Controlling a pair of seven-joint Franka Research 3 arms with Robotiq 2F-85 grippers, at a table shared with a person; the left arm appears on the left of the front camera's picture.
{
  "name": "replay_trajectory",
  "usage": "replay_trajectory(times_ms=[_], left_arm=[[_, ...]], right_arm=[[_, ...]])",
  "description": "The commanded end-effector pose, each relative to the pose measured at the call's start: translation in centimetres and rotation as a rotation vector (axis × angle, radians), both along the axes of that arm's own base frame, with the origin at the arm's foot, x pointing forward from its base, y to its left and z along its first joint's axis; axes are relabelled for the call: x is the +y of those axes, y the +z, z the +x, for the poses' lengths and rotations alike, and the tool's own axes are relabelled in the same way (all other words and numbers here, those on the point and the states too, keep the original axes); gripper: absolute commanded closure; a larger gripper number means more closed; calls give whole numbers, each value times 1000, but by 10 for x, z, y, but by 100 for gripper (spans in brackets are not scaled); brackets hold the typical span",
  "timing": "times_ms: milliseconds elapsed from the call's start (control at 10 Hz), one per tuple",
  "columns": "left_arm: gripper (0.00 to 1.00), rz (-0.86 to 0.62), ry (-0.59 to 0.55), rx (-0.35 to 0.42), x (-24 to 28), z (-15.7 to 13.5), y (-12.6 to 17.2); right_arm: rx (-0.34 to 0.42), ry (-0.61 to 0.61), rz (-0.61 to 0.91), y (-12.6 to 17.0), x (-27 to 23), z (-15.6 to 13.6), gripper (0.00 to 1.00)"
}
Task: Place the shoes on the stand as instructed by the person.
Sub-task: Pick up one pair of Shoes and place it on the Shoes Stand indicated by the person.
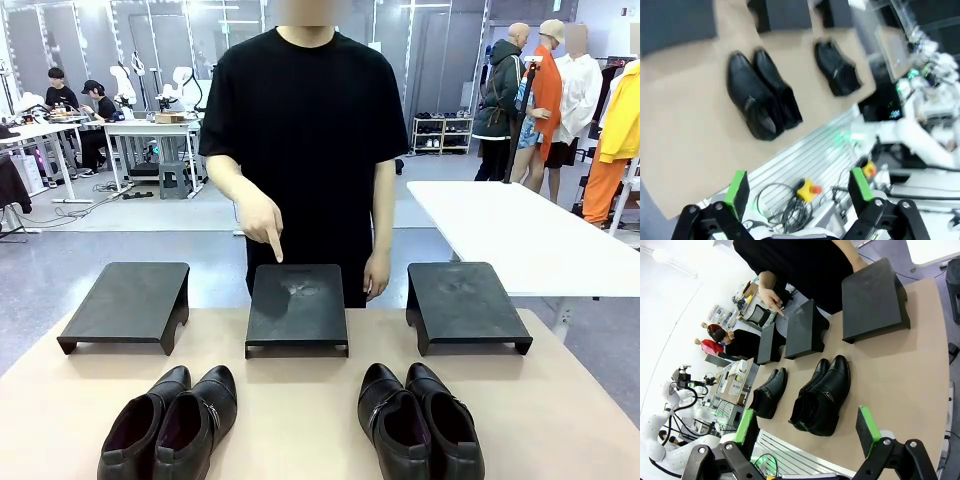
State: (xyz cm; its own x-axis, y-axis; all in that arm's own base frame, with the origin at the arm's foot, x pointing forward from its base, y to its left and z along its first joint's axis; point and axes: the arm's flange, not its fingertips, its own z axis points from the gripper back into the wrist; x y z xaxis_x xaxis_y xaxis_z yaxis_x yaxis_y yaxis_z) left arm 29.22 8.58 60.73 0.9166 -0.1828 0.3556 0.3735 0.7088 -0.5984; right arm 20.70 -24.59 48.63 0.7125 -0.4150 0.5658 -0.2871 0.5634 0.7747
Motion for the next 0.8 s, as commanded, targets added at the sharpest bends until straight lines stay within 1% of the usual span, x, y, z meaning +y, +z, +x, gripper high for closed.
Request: replay_trajectory(times_ms=[0,100,200,300,400,500,600,700], left_arm=[[0,217,-139,81,-63,26,4],[0,309,-178,121,-111,28,-9],[0,362,-168,151,-142,25,-25],[0,458,-102,139,-168,23,-43],[0,468,-84,166,-193,19,-62],[0,475,-34,180,-214,17,-86],[0,474,9,183,-221,17,-99],[0,494,32,211,-234,10,-120]], right_arm=[[-25,5,1,0,-1,-1,0],[-25,5,1,0,-1,-1,0],[-25,5,1,0,-1,-1,0],[-25,5,1,0,-1,-1,0],[-25,5,1,0,-1,-1,0],[-25,5,1,0,-1,-1,0],[-25,5,1,0,-1,-1,0],[-25,5,1,0,-1,-1,0]])
